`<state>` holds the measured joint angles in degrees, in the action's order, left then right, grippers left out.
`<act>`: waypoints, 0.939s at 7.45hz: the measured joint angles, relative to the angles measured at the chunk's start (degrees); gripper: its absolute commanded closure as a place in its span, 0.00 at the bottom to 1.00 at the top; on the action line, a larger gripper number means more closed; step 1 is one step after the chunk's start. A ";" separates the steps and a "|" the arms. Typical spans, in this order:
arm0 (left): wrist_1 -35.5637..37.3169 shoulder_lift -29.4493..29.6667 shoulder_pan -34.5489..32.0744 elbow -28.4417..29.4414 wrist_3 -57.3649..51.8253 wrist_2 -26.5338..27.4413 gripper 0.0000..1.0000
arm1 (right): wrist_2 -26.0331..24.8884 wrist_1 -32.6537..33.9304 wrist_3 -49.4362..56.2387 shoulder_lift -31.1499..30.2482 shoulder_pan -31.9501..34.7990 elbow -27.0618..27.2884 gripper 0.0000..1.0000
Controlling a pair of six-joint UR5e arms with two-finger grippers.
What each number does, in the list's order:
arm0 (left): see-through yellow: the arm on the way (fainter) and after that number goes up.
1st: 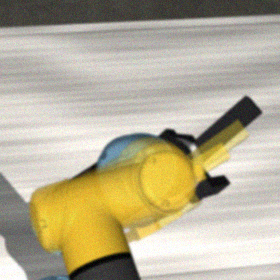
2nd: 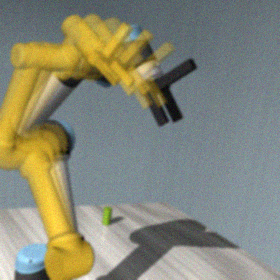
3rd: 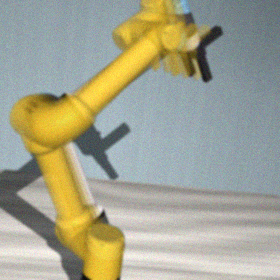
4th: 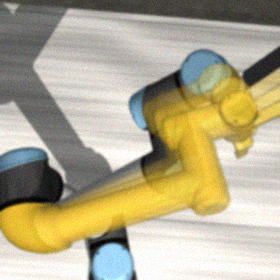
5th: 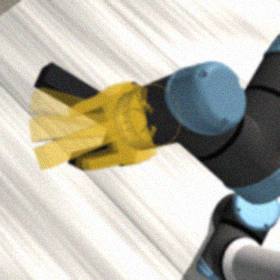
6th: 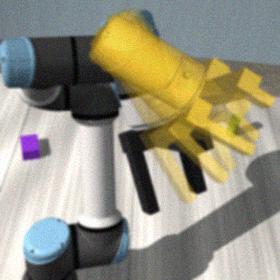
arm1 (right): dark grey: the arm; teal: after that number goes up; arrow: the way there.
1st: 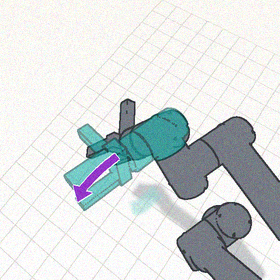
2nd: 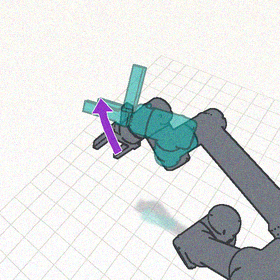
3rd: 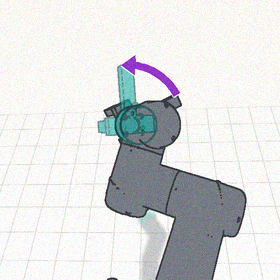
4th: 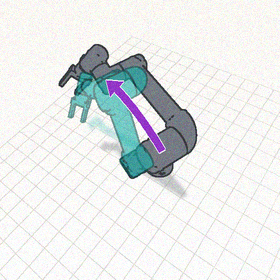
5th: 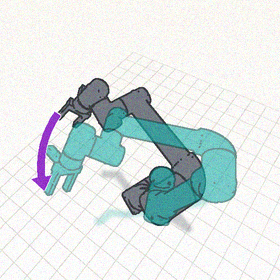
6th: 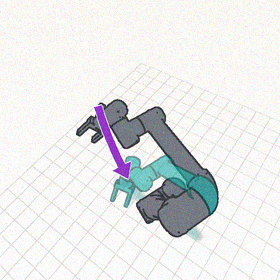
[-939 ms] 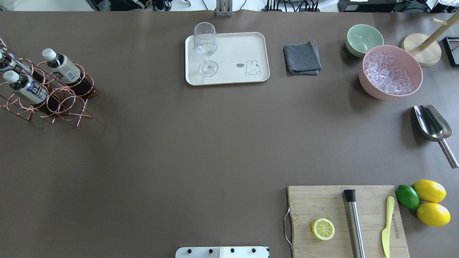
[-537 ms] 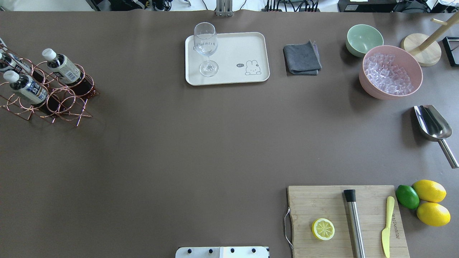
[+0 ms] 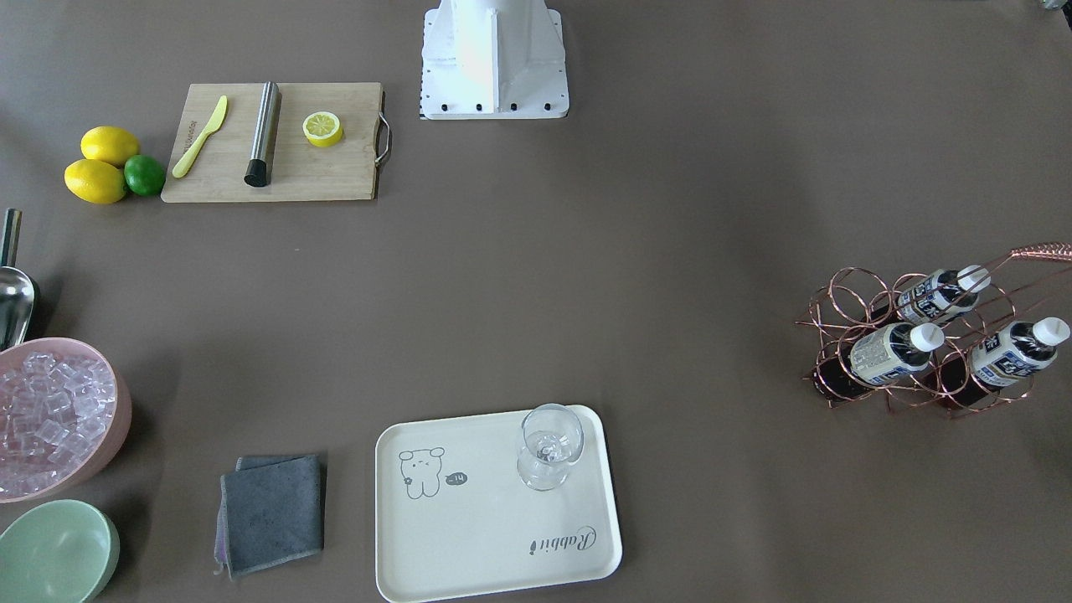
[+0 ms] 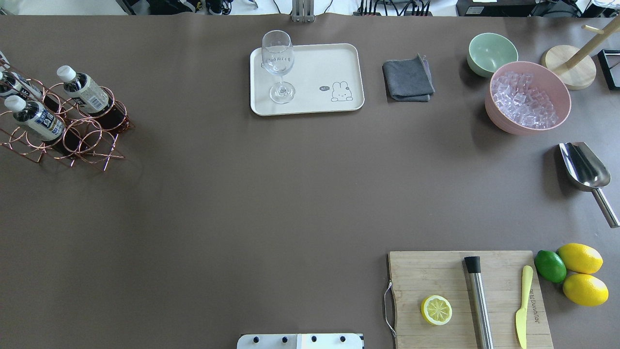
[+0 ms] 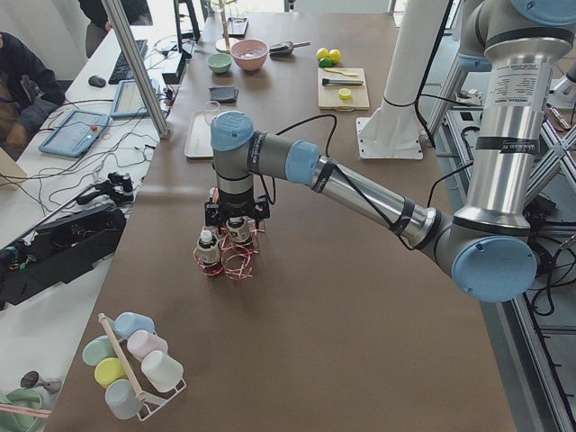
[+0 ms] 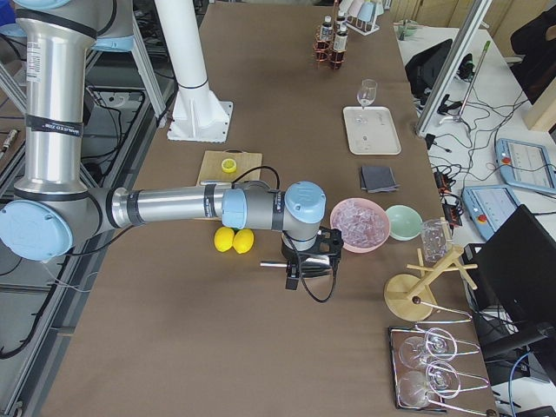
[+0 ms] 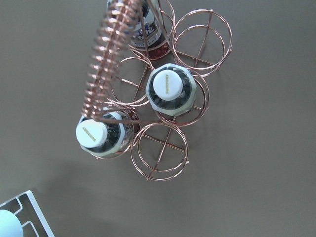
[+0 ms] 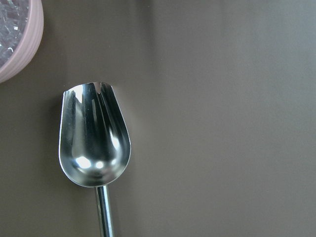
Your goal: Take tea from basket to plate
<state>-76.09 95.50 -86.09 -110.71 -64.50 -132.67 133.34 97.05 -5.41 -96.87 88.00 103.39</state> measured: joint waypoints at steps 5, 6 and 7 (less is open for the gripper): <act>0.48 8.37 1.30 3.24 -3.72 -0.23 0.05 | -0.41 -0.05 -0.11 0.26 -0.66 0.29 0.00; 1.21 9.45 2.31 3.94 -3.61 -0.34 0.05 | -0.37 -0.02 -0.08 0.22 -0.63 0.22 0.00; 1.71 10.48 3.46 4.75 -3.47 -0.56 0.07 | -0.12 0.02 -0.06 -0.23 -0.46 0.37 0.00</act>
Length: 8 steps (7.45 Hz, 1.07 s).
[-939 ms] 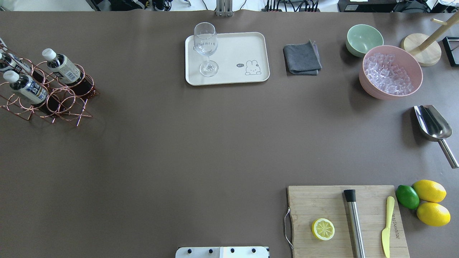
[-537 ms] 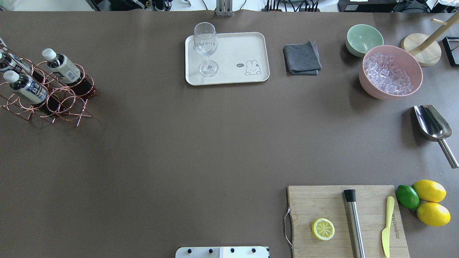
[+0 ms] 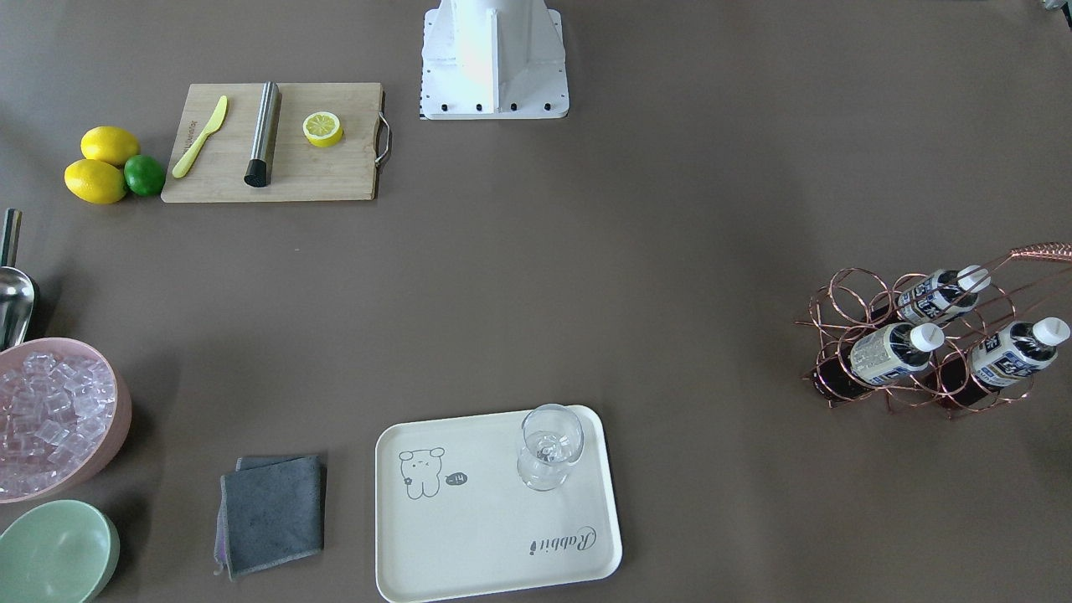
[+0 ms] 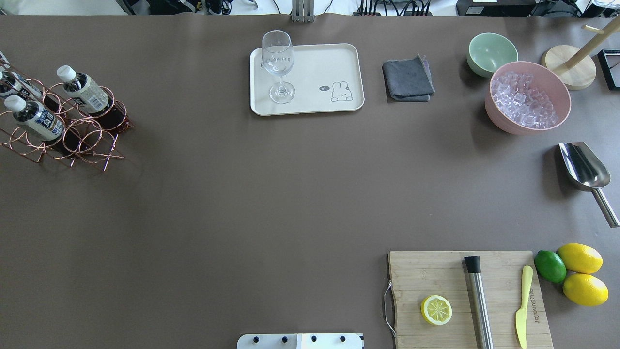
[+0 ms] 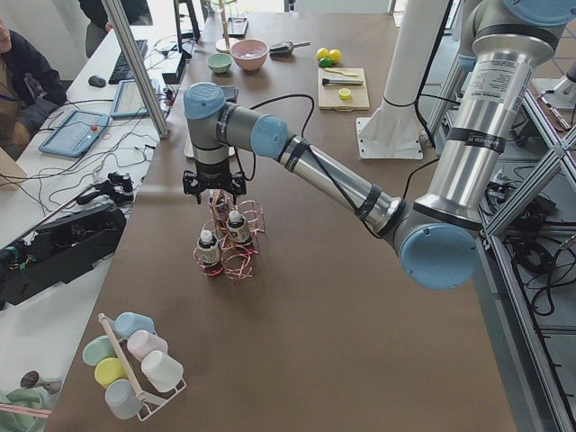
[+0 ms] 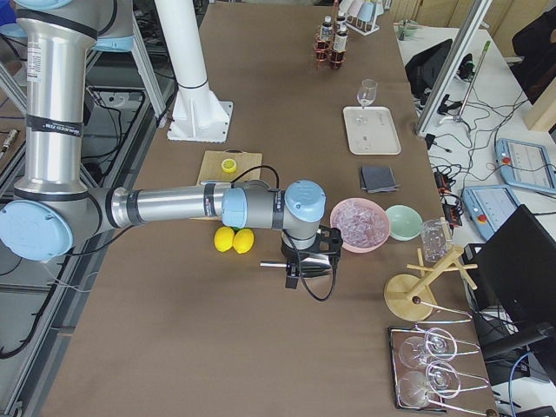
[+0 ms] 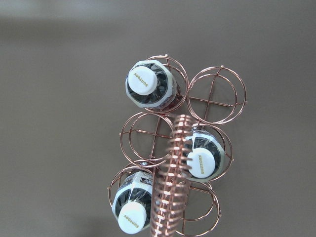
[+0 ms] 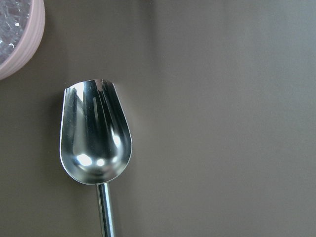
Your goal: Take tea from basket to plate
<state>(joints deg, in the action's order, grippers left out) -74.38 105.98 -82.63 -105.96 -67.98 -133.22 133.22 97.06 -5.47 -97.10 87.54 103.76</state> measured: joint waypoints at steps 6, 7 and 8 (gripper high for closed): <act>-0.10 1.74 3.18 1.48 -0.21 -1.86 1.00 | -1.36 -0.03 -0.33 -0.11 0.64 0.56 0.00; -0.05 1.76 3.30 1.47 -0.28 -1.71 1.00 | -1.20 -0.03 -0.31 -0.11 0.62 0.56 0.00; 0.16 1.74 3.36 1.46 -0.42 -1.64 1.00 | -1.10 -0.03 -0.35 -0.11 0.61 0.58 0.00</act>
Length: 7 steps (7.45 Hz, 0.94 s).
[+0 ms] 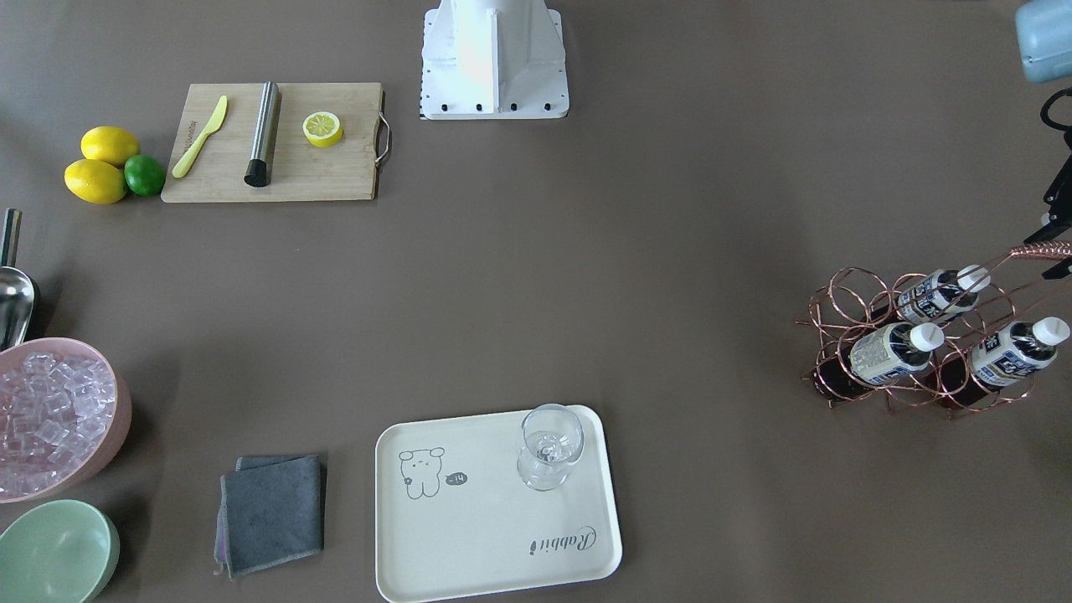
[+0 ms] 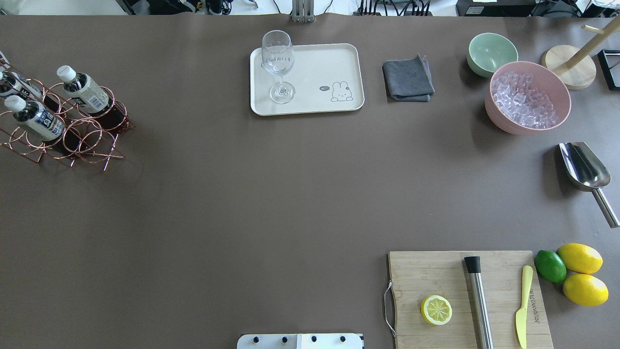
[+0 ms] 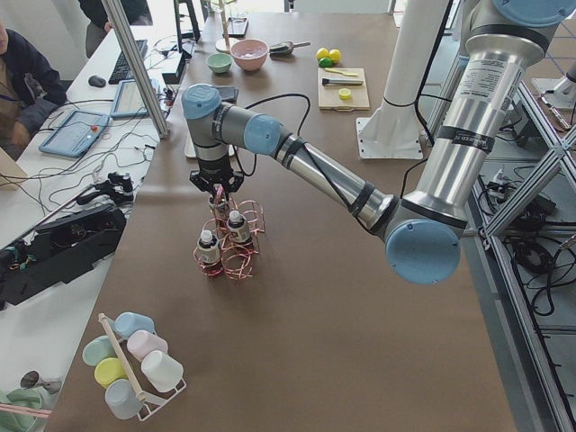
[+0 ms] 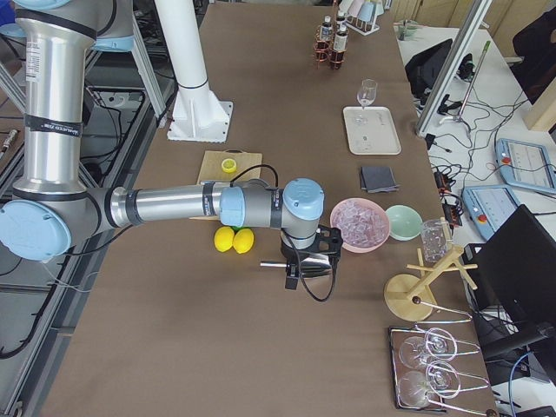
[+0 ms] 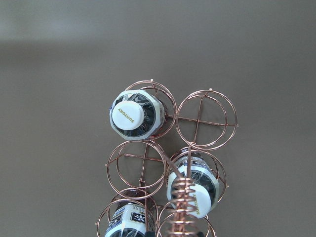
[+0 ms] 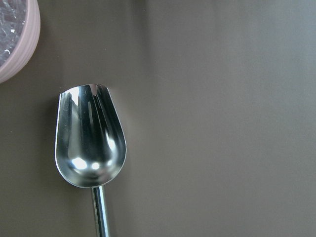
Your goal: Take tea from basket to plate
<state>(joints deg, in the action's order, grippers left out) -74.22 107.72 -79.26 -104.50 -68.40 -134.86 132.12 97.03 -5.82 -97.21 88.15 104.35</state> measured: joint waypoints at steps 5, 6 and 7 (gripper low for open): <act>0.39 0.84 -1.99 -0.46 -2.31 0.28 1.00 | 0.28 0.00 -0.23 0.08 -0.15 0.57 0.00; 0.69 1.41 -2.96 -0.66 -2.36 0.29 1.00 | 0.31 0.04 -0.24 0.08 -0.20 0.97 0.00; 1.31 2.03 -3.50 -0.91 -2.52 0.26 1.00 | 0.33 0.06 -0.25 0.09 -0.23 1.46 0.00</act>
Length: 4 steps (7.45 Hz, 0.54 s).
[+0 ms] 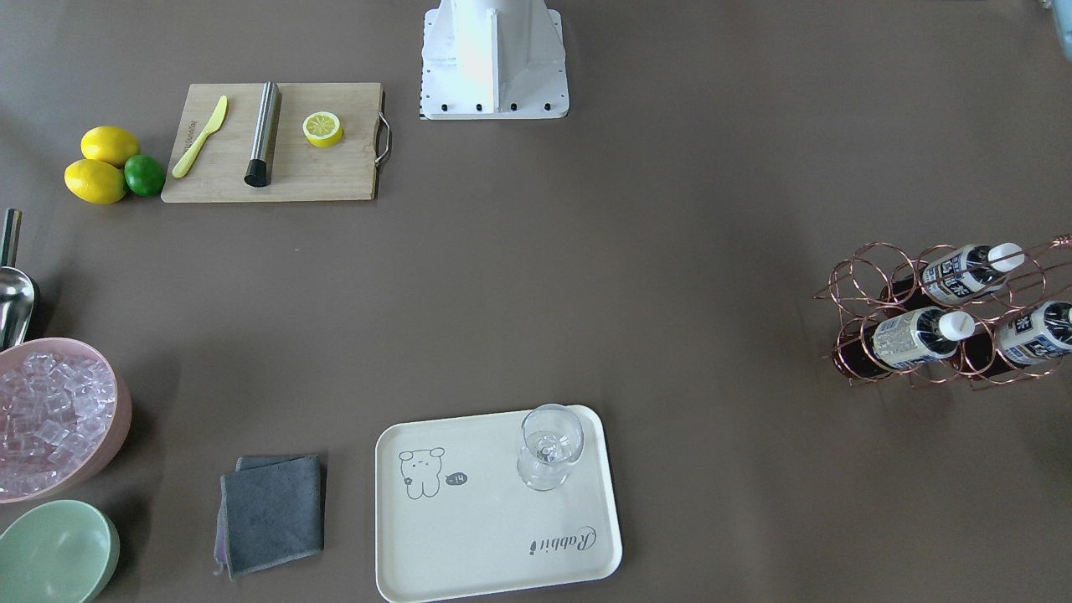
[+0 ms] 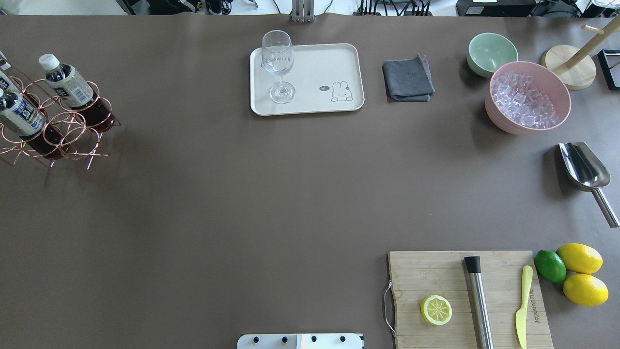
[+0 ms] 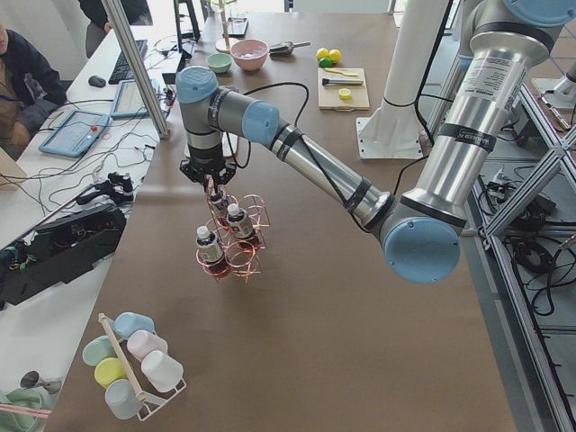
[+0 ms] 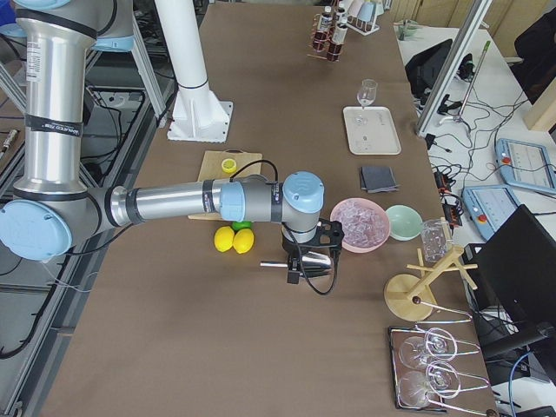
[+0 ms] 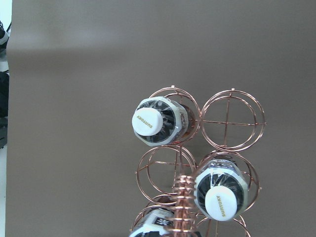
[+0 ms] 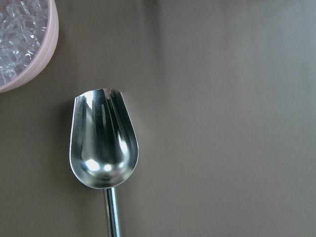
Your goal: Take tea from basket to plate
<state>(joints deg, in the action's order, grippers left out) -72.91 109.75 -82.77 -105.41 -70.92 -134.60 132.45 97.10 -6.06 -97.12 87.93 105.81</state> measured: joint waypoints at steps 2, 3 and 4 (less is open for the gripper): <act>4.54 2.34 -0.32 -0.39 -0.15 -0.27 1.00 | 0.60 -0.06 0.27 0.06 -0.15 1.27 0.00; 5.78 3.67 -0.20 -0.45 -0.06 -0.45 1.00 | 1.31 -0.20 0.19 0.17 -0.63 2.08 0.00; 6.21 4.97 0.00 -0.44 0.22 -0.52 1.00 | 1.64 -1.28 0.28 0.59 -0.91 2.79 0.00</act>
<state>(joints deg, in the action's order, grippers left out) -66.70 114.72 -82.76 -105.85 -70.70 -135.12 134.09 95.81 -5.78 -96.53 87.02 108.60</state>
